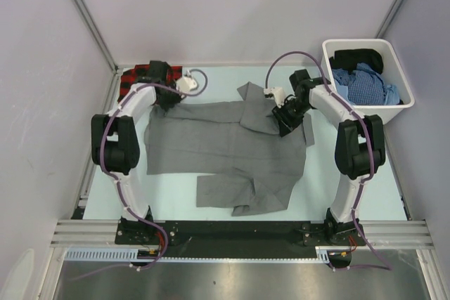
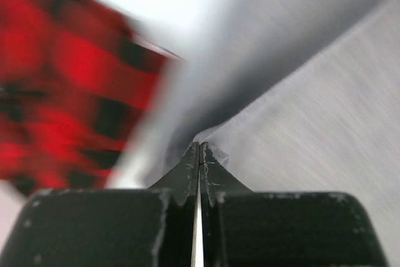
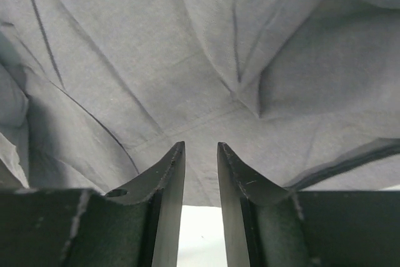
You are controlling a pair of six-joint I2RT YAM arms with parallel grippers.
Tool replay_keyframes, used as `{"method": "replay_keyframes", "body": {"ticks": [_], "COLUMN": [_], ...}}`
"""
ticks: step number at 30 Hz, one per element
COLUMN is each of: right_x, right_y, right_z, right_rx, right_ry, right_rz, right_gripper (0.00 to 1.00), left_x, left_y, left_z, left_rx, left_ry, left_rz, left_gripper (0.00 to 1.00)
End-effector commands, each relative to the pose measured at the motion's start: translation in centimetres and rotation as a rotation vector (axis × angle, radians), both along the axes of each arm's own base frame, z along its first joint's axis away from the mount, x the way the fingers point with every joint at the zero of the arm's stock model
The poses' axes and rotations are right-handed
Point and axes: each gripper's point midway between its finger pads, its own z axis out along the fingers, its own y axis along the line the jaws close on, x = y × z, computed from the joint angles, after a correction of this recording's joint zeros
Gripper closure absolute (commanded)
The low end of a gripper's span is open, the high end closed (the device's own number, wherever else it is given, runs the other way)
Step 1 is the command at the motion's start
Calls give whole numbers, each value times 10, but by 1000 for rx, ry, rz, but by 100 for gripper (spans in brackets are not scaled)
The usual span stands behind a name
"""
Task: Fold and stack the long sleeve shirts
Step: Fold the shirt
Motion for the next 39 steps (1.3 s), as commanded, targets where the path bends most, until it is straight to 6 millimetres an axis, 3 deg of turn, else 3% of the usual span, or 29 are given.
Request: {"method": "replay_keyframes", "body": {"ticks": [1, 2, 3, 6, 7, 8, 9, 10, 12, 13, 14, 15, 16, 17, 19, 21, 22, 23, 24, 26, 27, 29, 30, 31, 33, 34, 37, 39], "right_x": [6, 6, 5, 2, 3, 3, 5, 8, 20, 27, 32, 47, 51, 58, 78, 98, 111, 118, 127, 138, 144, 151, 153, 152, 151, 152, 162, 175], "right_y": [-4, -6, -8, -22, -27, -30, -34, -36, -34, -28, -24, -18, -10, -6, 6, 12, 15, 14, 16, 20, 22, 21, 18, 17, 18, 20, 22, 25], "right_z": [11, 6, 2, -18, -23, -25, -25, -24, -12, -4, 2, 17, 24, 28, 38, 34, 43, 40, 31, 31, 23, 18, 13, 6, 0, -5, -9, -2], "right_rx": [8, -10, -23, -72, -91, -101, -109, -115, -101, -73, -55, -23, 13, 26, 72, 104, 134, 155, 166, 202, 216, 245, 254, 266, 298, 312, 359, 408], "right_ry": [-69, -66, -57, -14, -4, -3, -2, -7, -44, -60, -72, -121, -129, -142, -170, -163, -179, -150, -139, -123, -104, -64, -38, -9, 38, 56, 68, 59], "right_rz": [30, 38, 39, 26, 20, 16, 8, -1, -23, -38, -50, -61, -80, -97, -160, -230, -263, -333, -355, -400, -422, -503, -538, -559, -594, -599, -610, -617], "right_gripper": [69, 69, 69, 70, 70, 71, 71, 70, 69, 64, 61, 58, 53, 50, 41, 39, 39, 38, 39, 41, 42, 43, 43, 43, 43, 43, 44, 45], "left_x": [83, 102, 114, 148, 157, 169, 174, 180, 190, 192, 193, 192, 190, 184, 175, 158, 151, 141, 130, 111, 99, 82, 73, 67, 57, 53, 44, 40], "left_y": [0, 2, 3, 14, 18, 18, 22, 23, 24, 26, 27, 30, 28, 27, 27, 31, 29, 27, 25, 20, 18, 15, 14, 15, 15, 15, 16, 17], "left_z": [65, 85, 73, 91, 76, 87, 86, 67, 67, 63, 57, 58, 59, 73, 93, 123, 132, 128, 154, 155, 174, 171, 185, 177, 185, 179, 176, 173], "left_rx": [-134, -155, -155, -171, -170, -195, -188, -177, -180, -170, -165, -163, -177, -210, -283, -338, -355, -373, -392, -407, -421, -433, -440, -436, -438, -434, -430, -428], "left_ry": [-258, -326, -322, -421, -410, -452, -463, -443, -458, -455, -439, -432, -420, -414, -401, -414, -415, -384, -415, -382, -406, -383, -407, -392, -405, -391, -381, -375], "left_rz": [198, 243, 269, 367, 396, 419, 440, 451, 462, 469, 471, 478, 471, 478, 459, 466, 461, 449, 437, 423, 410, 401, 393, 400, 396, 399, 408, 413], "left_gripper": [100, 100, 100, 100, 100, 100, 100, 100, 99, 91, 71, 61, 51, 36, 31, 27, 27, 25, 25, 23, 16, 14, 13, 12, 12, 12, 12, 11]}}
